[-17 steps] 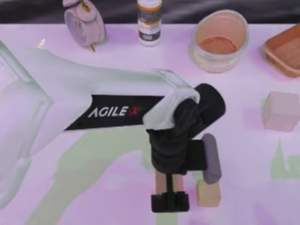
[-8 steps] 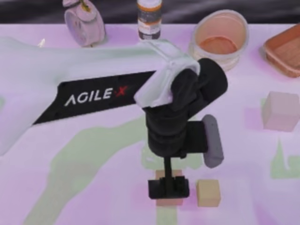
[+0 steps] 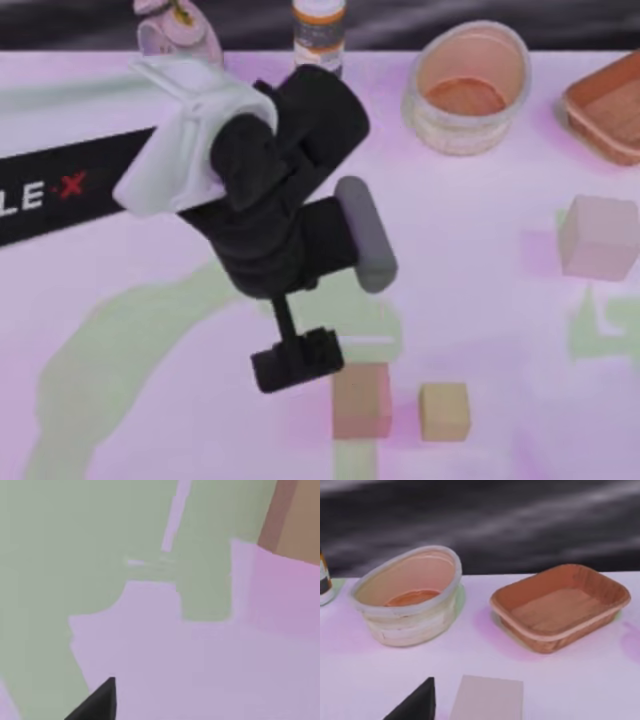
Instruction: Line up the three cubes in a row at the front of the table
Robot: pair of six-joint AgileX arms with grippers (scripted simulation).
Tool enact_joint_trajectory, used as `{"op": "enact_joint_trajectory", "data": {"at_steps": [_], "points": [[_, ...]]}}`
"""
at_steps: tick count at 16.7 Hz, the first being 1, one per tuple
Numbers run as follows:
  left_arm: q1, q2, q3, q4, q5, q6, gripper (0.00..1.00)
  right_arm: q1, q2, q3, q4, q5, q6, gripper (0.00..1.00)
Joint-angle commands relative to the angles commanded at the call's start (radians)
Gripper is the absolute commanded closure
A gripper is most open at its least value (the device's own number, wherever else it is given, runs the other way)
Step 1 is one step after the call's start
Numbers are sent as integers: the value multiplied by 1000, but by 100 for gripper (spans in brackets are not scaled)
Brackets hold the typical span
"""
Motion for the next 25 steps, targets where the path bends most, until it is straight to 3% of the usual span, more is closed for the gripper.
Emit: {"op": "enact_joint_trajectory", "data": {"at_steps": [9, 15, 20, 25], "points": [[412, -908, -698, 438, -15, -288, 0, 31, 975, 733, -496, 7, 105, 0], [634, -1408, -1086, 722, -12, -460, 0, 53, 1529, 1174, -799, 8, 170, 0], [744, -1676, -1256, 891, -4, -556, 0, 65, 1823, 1428, -949, 5, 206, 0], [768, -1733, -1290, 933, -1, -580, 0, 68, 1886, 1490, -983, 4, 215, 0]]}}
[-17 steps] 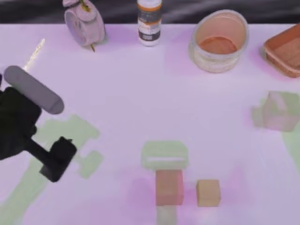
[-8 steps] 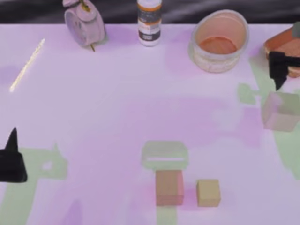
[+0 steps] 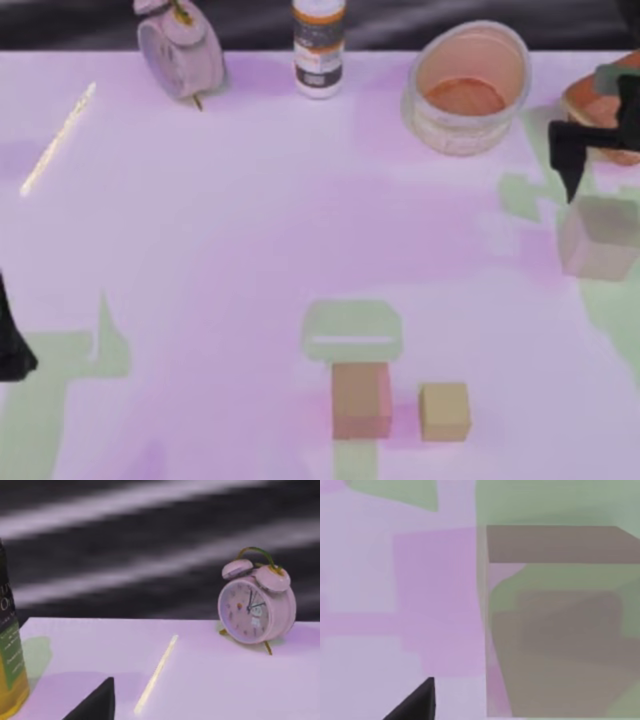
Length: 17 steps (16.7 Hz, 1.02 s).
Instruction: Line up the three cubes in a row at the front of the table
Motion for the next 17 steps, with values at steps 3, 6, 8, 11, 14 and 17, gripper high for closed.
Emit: {"op": "enact_joint_trajectory", "data": {"at_steps": [3, 6, 8, 11, 14, 17], "points": [[0, 0, 0, 0, 0, 0, 0, -6, -2, -3, 2, 0, -1, 0], [0, 0, 0, 0, 0, 0, 0, -3, 13, -34, 43, 0, -3, 0], [0, 0, 0, 0, 0, 0, 0, -1, 42, -79, 122, 0, -1, 0], [0, 0, 0, 0, 0, 0, 0, 0, 89, -155, 254, 1, 1, 0], [0, 0, 0, 0, 0, 0, 0, 1, 113, -186, 299, 1, 3, 0], [0, 0, 0, 0, 0, 0, 0, 1, 113, -186, 299, 1, 3, 0]]}}
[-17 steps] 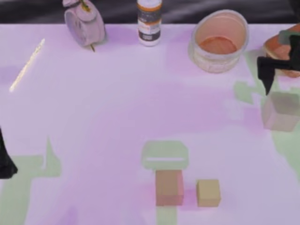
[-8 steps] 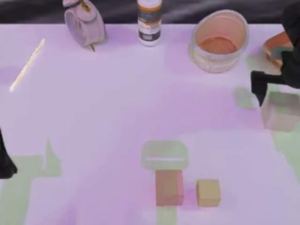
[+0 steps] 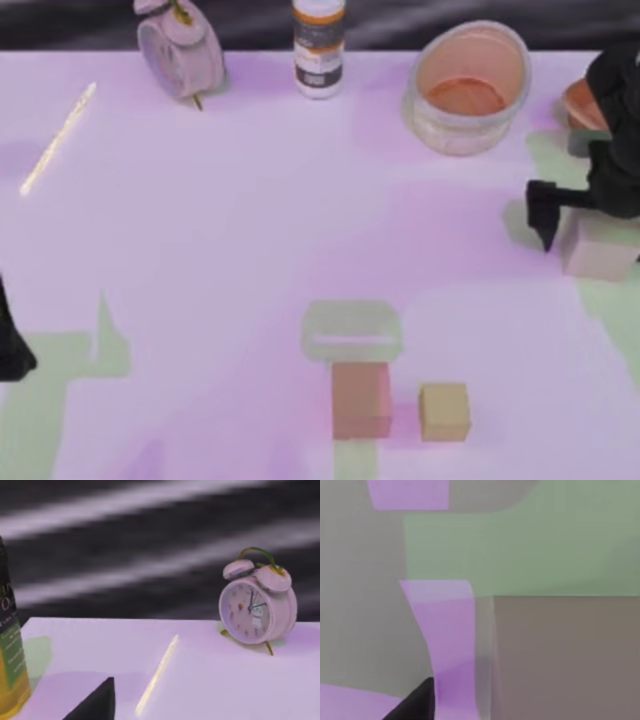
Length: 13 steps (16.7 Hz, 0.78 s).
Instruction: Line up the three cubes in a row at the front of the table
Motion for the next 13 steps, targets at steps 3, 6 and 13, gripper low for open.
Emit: {"op": "enact_joint_trajectory", "data": {"at_steps": [3, 6, 13], "points": [[0, 0, 0, 0, 0, 0, 0, 0, 0, 0, 0, 0, 0, 23], [0, 0, 0, 0, 0, 0, 0, 0, 0, 0, 0, 0, 0, 45], [0, 0, 0, 0, 0, 0, 0, 0, 0, 0, 0, 0, 0, 98]]}}
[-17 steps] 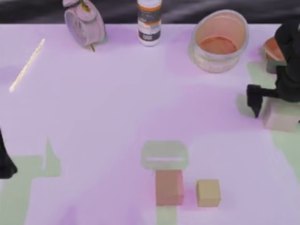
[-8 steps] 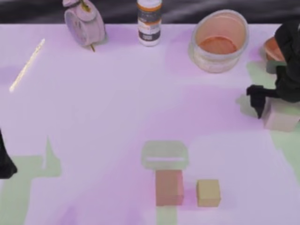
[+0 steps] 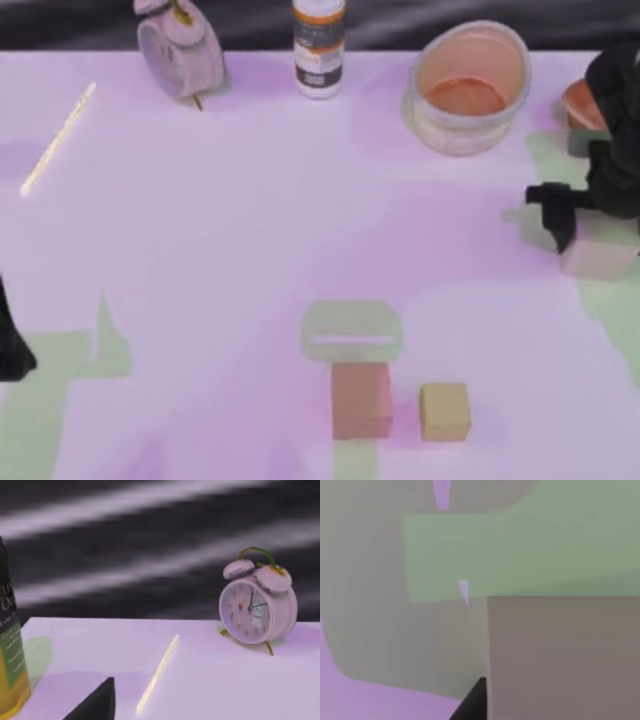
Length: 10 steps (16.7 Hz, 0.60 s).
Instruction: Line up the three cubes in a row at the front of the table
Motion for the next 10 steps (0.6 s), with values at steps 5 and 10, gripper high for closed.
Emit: {"op": "enact_joint_trajectory", "data": {"at_steps": [5, 10], "points": [[0, 0, 0, 0, 0, 0, 0, 0, 0, 0, 0, 0, 0, 100], [0, 0, 0, 0, 0, 0, 0, -2, -12, 5, -7, 2, 0, 100]]}}
